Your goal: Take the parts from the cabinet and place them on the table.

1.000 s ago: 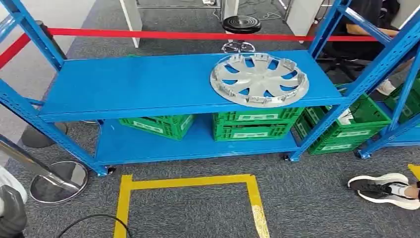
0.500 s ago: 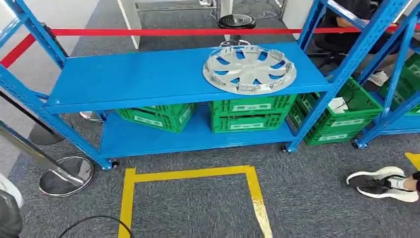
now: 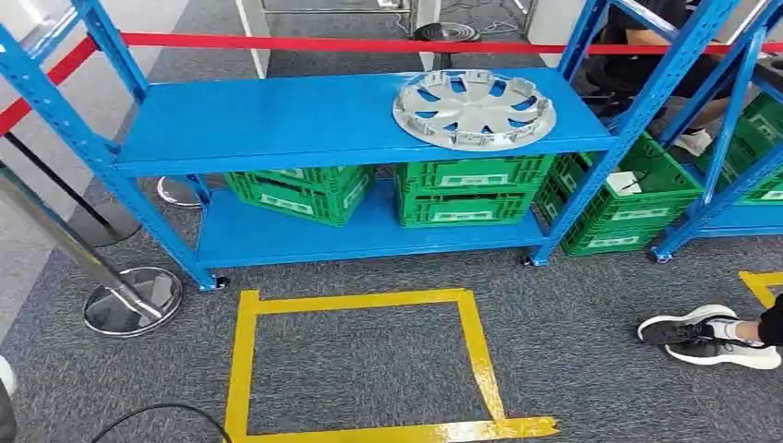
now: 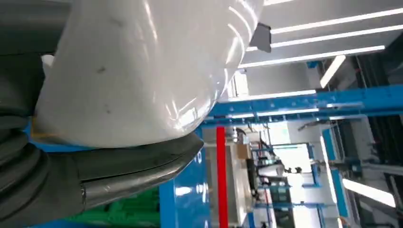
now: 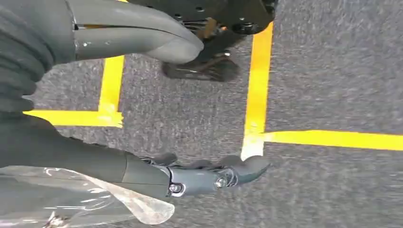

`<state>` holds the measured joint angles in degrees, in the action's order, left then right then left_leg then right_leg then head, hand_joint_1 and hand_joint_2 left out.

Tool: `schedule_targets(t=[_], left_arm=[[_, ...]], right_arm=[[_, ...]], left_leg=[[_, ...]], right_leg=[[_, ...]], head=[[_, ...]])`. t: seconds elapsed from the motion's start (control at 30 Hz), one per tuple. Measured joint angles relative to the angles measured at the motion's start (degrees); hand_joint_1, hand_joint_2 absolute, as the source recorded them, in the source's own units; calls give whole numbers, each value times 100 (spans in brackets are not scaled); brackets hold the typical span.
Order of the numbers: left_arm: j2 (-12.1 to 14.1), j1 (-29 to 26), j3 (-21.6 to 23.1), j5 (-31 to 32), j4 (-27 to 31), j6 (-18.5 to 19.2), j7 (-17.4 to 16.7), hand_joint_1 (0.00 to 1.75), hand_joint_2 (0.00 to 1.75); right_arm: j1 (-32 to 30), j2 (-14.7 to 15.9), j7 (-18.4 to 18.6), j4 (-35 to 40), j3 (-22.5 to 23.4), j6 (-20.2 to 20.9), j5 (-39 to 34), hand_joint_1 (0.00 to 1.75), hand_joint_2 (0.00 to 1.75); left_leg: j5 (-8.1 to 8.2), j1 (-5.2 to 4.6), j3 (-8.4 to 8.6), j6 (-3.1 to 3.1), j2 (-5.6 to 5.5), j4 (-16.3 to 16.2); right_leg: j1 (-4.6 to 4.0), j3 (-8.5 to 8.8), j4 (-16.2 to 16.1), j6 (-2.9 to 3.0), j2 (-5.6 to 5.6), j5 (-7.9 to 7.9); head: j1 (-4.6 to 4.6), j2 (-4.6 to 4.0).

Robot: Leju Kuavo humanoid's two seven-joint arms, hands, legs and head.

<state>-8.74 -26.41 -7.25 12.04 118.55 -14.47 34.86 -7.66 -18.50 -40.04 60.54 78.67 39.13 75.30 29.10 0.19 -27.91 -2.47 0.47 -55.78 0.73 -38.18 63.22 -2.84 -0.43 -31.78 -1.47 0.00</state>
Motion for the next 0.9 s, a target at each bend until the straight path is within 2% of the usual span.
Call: schedule_targets(t=[0.03, 0.07, 0.1, 0.13, 0.17, 0.2, 0.23, 0.27, 0.3, 0.33, 0.37, 0.4, 0.43, 0.47, 0.5, 0.53, 0.57, 0.6, 0.63, 0.67, 0.7, 0.73, 0.77, 0.8, 0.83, 0.87, 0.9], left_arm=[[-17, 0, -9, 0, 0, 4, -7, 175, 175], [-35, 0, -14, 0, 0, 9, -11, 175, 175], [-55, 0, -22, -7, 0, 26, -13, 175, 175], [-61, 2, -27, -50, 0, 127, -16, 175, 175], [-44, 15, -18, -112, 0, 285, -35, 175, 175], [-7, 42, 17, -138, 0, 411, -70, 175, 175], [30, 103, 73, -138, -2, 378, -116, 175, 175], [76, 189, 150, -138, -4, 282, -186, 175, 175], [117, 273, 230, -142, -4, 178, -214, 175, 175], [153, 326, 275, -168, -11, 116, -225, 175, 175], [208, 363, 321, -195, -13, 79, -236, 175, 175], [238, 368, 354, -238, -24, 53, -243, 175, 175], [269, 370, 369, -265, -35, 44, -243, 175, 175], [295, 369, 384, -289, -50, 44, -243, 175, 175], [313, 376, 408, -313, -59, 35, -236, 175, 175], [341, 384, 417, -325, -70, 29, -223, 175, 175], [354, 393, 426, -345, -79, 20, -217, 175, 175], [370, 401, 439, -365, -90, 15, -214, 175, 175], [383, 411, 445, -374, -102, 13, -214, 175, 175], [391, 416, 448, -380, -114, 13, -212, 175, 175], [398, 420, 450, -389, -127, 13, -208, 175, 175], [400, 428, 450, -402, -138, 13, -201, 175, 175], [405, 448, 450, -415, -149, 15, -199, 175, 175], [404, 467, 450, -420, -155, 24, -195, 175, 175], [404, 480, 450, -422, -164, 33, -184, 175, 175], [404, 480, 450, -422, -168, 37, -173, 175, 175], [407, 478, 450, -424, -179, 50, -166, 175, 175]], right_arm=[[-81, 29, 0, -7, -172, -78, -163, 0, 175], [-156, 58, 0, -9, -319, -161, -323, 0, 175], [-223, 93, 2, -18, -555, -283, -585, 0, 175], [-216, 114, 44, -48, -747, -423, -847, 0, 175], [-120, 114, 162, -169, -851, -691, -1143, 0, 175], [60, 116, 275, -317, -892, -1046, -1391, 0, 175], [357, 125, 370, -596, -954, -1507, -1586, 0, 175], [667, 232, 466, -1079, -1123, -2201, -1790, 0, 175], [903, 317, 446, -1472, -1335, -2701, -1974, 0, 175], [1063, 364, 415, -1739, -1516, -2920, -2084, 0, 175], [1172, 412, 350, -1977, -1682, -3000, -2200, 0, 175], [1225, 453, 356, -2179, -1815, -2973, -2322, 0, 175], [1247, 457, 495, -2284, -1938, -2866, -2451, 0, 175], [1247, 455, 687, -2280, -2093, -2717, -2631, 0, 175], [1217, 455, 948, -2231, -2295, -2584, -2889, 0, 175], [1190, 455, 1190, -2143, -2537, -2473, -3186, 0, 175], [1165, 457, 1356, -2078, -2718, -2444, -3411, 0, 175], [1148, 468, 1564, -1991, -2959, -2457, -3719, 0, 175], [1124, 477, 1735, -1948, -3171, -2532, -3968, 0, 175], [1098, 495, 1825, -1926, -3330, -2565, -4125, 0, 175], [1063, 508, 1902, -1908, -3490, -2620, -4224, 0, 175], [1027, 525, 1968, -1904, -3617, -2668, -4326, 0, 175], [978, 556, 2067, -1906, -3824, -2758, -4497, 0, 175], [933, 584, 2107, -1906, -3995, -2827, -4628, 0, 175], [894, 628, 2142, -1908, -4223, -2884, -4746, 0, 175], [875, 659, 2157, -1912, -4334, -2906, -4783, 0, 175], [853, 689, 2175, -1915, -4471, -2921, -4811, 0, 175]], left_leg=[[-85, -5, -100, -3, 7, -4], [-168, -15, -208, -4, 7, -10], [-251, -25, -309, -2, 7, -21], [-337, -37, -434, 3, 10, -39], [-423, -46, -561, 13, 29, -55], [-510, -59, -675, 31, 29, -67], [-602, -65, -764, 53, 42, -71], [-675, -72, -797, 77, 84, -76], [-742, -93, -852, 101, 108, -107], [-847, -86, -851, 130, 133, -65], [-949, -59, -878, 153, 135, -37], [-1030, -53, -903, 184, 126, -7], [-1018, -49, -962, 216, 82, -27], [-678, -43, -1016, 264, 29, -155], [-225, -30, -1081, 292, 20, -484], [184, -20, -1138, 319, 19, -938], [464, -13, -1174, 333, 19, -1407], [544, -8, -1176, 338, 19, -1760], [442, -7, -1115, 337, 18, -1931], [227, -6, -965, 327, 18, -1897], [-17, -7, -735, 307, 17, -1660], [-135, -11, -382, 272, 17, -1213], [8, -24, 52, 222, 8, -607], [194, -48, 309, 192, 7, -177], [273, -59, 333, 174, 7, -50], [268, -76, 285, 168, 7, -43], [227, -91, 231, 131, 8, -58]], right_leg=[[-2, -62, 444, -21, 9, -344], [-3, -98, 843, -31, 12, -530], [-3, -92, 1130, -33, 14, -536], [-3, 3, 1206, -22, 16, -340], [-7, 200, 1062, -3, 20, -61], [-8, 492, 731, 30, 22, 169], [-19, 922, 180, 79, 40, 230], [-33, 1368, -441, 127, 64, 34], [-65, 1763, -1068, 145, 64, -151], [-72, 1628, -1015, 146, 50, -120], [-93, 1585, -1019, 159, 49, -67], [-103, 1521, -993, 192, 27, -13], [-61, 1440, -999, 241, -19, 78], [-69, 1334, -981, 302, -38, 157], [-71, 1237, -976, 339, -65, 235], [-76, 1131, -970, 353, -77, 316], [-83, 1020, -956, 362, -80, 403], [-89, 952, -927, 363, -78, 477], [-95, 808, -878, 360, -76, 546], [-100, 666, -818, 349, -75, 607], [-103, 519, -745, 337, -70, 655], [-107, 402, -673, 323, -63, 700], [-103, 324, -602, 306, -66, 734], [-131, 271, -548, 274, -64, 757], [-121, 237, -543, 249, -75, 824], [-110, 196, -547, 233, -76, 892], [-100, 172, -570, 201, -78, 965]], head=[[-15, 0], [-17, 0], [-22, 0], [-28, 0], [-24, 0], [-35, 0], [-28, 0], [-39, 0], [-44, 0], [-6, 0], [-26, -4], [-49, 0], [-50, -4], [-35, -2], [-11, -2], [-11, -2], [2, -2], [-4, -2], [7, -2], [2, -2], [4, -2], [4, -2], [2, -2], [2, -2], [-6, -2], [4, -2], [-7, -2]])
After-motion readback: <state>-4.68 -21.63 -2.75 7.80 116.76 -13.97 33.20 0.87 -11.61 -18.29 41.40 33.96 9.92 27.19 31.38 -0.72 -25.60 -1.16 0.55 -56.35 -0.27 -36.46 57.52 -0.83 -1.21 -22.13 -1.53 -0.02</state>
